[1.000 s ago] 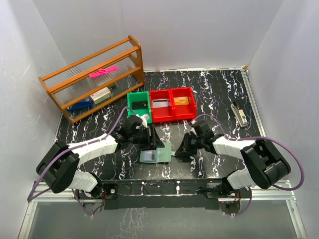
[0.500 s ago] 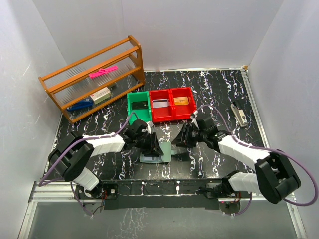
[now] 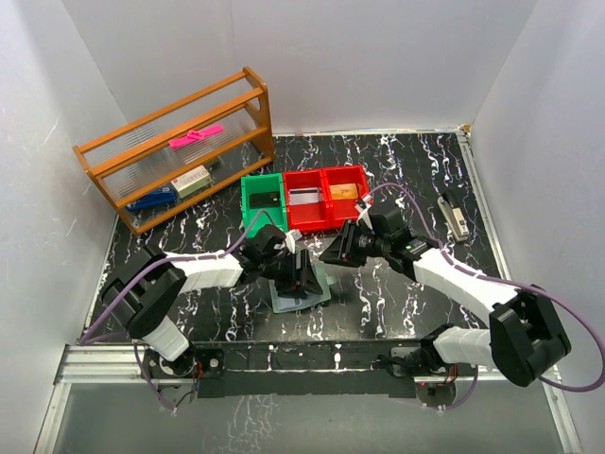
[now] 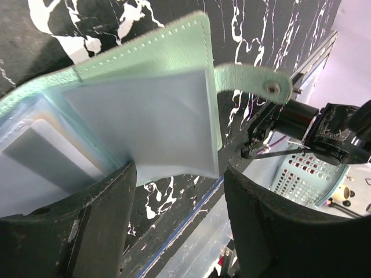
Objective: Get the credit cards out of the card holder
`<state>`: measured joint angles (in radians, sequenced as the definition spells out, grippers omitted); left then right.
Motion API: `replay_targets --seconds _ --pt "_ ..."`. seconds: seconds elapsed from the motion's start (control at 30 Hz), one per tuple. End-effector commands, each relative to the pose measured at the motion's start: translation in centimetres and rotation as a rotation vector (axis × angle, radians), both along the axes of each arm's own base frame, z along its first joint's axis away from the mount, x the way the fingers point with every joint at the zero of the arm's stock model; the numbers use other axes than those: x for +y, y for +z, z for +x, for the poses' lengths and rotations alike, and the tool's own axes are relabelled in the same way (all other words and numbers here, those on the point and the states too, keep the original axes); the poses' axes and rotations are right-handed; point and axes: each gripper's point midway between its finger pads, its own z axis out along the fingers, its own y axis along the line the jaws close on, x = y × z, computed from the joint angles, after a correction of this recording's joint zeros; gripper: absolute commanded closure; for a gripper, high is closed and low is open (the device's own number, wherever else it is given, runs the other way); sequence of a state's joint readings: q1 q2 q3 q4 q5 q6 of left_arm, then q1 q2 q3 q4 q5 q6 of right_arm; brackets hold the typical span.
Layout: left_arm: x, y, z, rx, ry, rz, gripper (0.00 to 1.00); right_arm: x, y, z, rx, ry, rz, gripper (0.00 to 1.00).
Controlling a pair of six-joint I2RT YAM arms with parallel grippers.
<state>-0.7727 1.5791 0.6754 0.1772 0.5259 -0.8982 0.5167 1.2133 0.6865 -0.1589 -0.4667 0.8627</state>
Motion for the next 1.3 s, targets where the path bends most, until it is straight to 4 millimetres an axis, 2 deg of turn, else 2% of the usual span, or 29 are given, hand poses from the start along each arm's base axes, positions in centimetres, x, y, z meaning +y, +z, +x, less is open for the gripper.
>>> replay_targets --seconds 0.0,0.2,0.33,0.4,0.5,0.63,0.73,0.9,1.03,1.13,1.2,1.27 --pt "-1.6 1.6 -0.4 -0.02 -0.06 -0.065 0.42 1.2 1.2 0.3 -0.01 0.016 0.041 0.79" --pt "-2.0 2.2 -0.4 -0.053 -0.081 -0.089 0.55 1.6 0.2 -0.4 0.021 0.038 0.037 0.87" --pt "-2.0 1.7 -0.7 -0.051 -0.108 -0.075 0.69 2.2 -0.3 -0.8 0.032 0.072 0.033 0.9" --pt "-1.8 1.2 -0.8 -0.046 -0.097 -0.062 0.71 2.4 -0.9 -0.9 0.045 0.077 0.016 0.9" --pt "-1.6 0.6 -1.0 -0.033 -0.091 -0.059 0.69 2.5 -1.9 -1.1 0.067 0.085 -0.01 0.9" --pt "-1.5 0.1 -1.4 -0.02 -0.091 -0.061 0.53 2.7 -2.9 -1.4 0.08 0.103 -0.037 0.92" --pt "-1.5 0.2 -1.6 -0.018 -0.104 -0.072 0.45 2.9 -2.9 -1.5 0.082 0.113 -0.036 0.92" --pt "-1.8 0.3 -1.8 -0.02 -0.114 -0.091 0.43 3.1 -4.3 -1.7 0.107 0.122 -0.049 0.91" --pt "-1.6 0.7 -2.0 -0.026 -0.107 -0.099 0.43 2.4 -7.3 -2.1 0.166 0.099 -0.113 0.91" --pt "-1.4 1.8 -1.8 -0.061 -0.107 -0.098 0.42 1.0 -9.8 -2.0 0.176 0.08 -0.22 0.9" --pt "-0.6 2.6 -0.9 -0.131 -0.078 -0.044 0.42 0.3 -10.7 -2.0 0.182 0.065 -0.27 0.89" --pt "1.6 3.6 0.2 -0.219 0.017 0.048 0.42 0.4 -10.7 -2.0 0.177 0.081 -0.264 0.87"
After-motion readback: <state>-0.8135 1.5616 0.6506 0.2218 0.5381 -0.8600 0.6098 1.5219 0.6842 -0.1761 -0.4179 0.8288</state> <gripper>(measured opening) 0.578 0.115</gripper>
